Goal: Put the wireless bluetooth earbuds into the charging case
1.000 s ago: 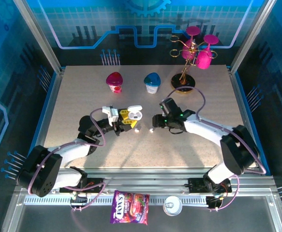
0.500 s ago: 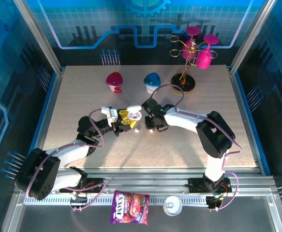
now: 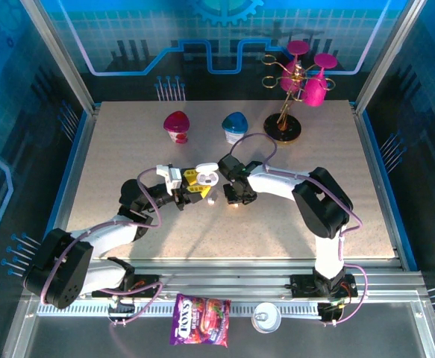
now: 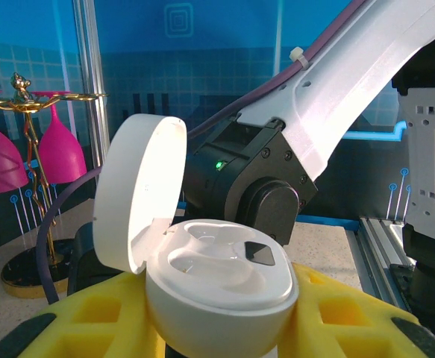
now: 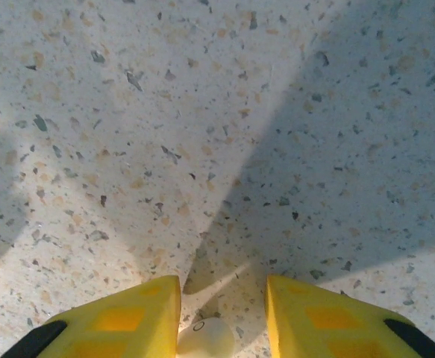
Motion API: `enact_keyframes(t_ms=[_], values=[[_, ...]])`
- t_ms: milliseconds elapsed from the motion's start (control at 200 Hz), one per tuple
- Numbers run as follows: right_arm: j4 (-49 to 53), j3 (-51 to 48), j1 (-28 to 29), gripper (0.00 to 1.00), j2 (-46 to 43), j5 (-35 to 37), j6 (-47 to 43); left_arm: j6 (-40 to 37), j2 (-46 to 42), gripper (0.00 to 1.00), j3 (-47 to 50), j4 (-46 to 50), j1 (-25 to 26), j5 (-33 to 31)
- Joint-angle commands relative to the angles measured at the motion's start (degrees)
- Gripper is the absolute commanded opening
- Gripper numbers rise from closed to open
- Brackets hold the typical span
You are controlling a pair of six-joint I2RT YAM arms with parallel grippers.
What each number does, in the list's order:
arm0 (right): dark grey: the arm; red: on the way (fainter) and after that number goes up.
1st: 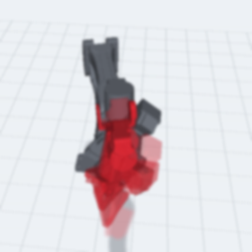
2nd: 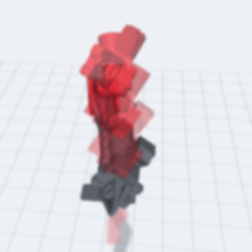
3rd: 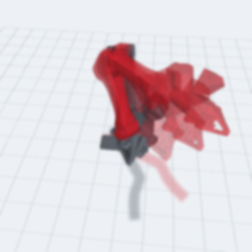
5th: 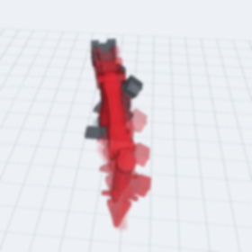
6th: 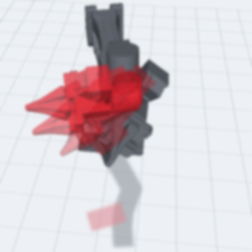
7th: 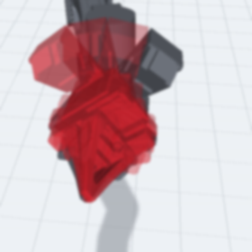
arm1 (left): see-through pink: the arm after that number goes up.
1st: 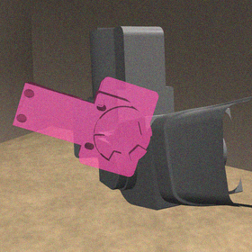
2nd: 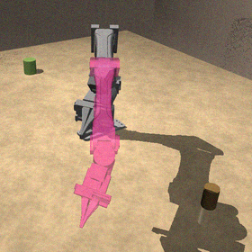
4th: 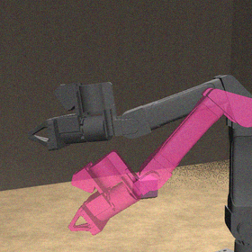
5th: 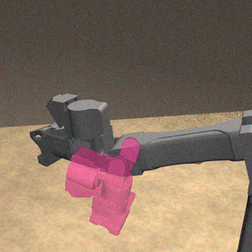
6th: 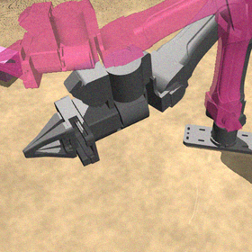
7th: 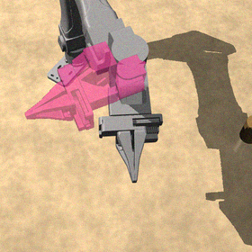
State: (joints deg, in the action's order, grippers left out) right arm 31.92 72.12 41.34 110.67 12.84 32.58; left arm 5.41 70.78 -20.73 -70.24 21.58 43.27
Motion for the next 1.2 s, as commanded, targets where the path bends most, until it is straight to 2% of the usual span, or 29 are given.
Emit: enact_keyframes(t_ms=[0, 175, 400, 690, 1196], values=[[2.7, 0.9, 0.9, 0.31, 0.2, -0.8, -0.8, -1.1, -0.4, 0.3, 0.2, -0.7, -0.3, 0.1], [4.5, 0.7, 1.3, 0.36, -0.5, -1.4, -1.9, -0.8, 0.0, 0.3, 0.1, -1.2, -0.3, 0.1], [7.6, 0.6, 2.4, 0.4, -1.2, 1.7, -3.0, -0.5, 0.4, 0.3, 0.1, -1.7, -0.3, 0.1], [10.7, 0.4, 2.5, 0.5, -2.7, 5.2, -4.4, -0.2, 0.5, 0.3, 0.1, -1.8, -0.3, 0.2], [13.5, -2.6, 0.7, 0.54, -6.1, 9.0, -6.5, -0.1, 0.4, 0.3, -0.1, -1.8, -0.3, 0.1]])
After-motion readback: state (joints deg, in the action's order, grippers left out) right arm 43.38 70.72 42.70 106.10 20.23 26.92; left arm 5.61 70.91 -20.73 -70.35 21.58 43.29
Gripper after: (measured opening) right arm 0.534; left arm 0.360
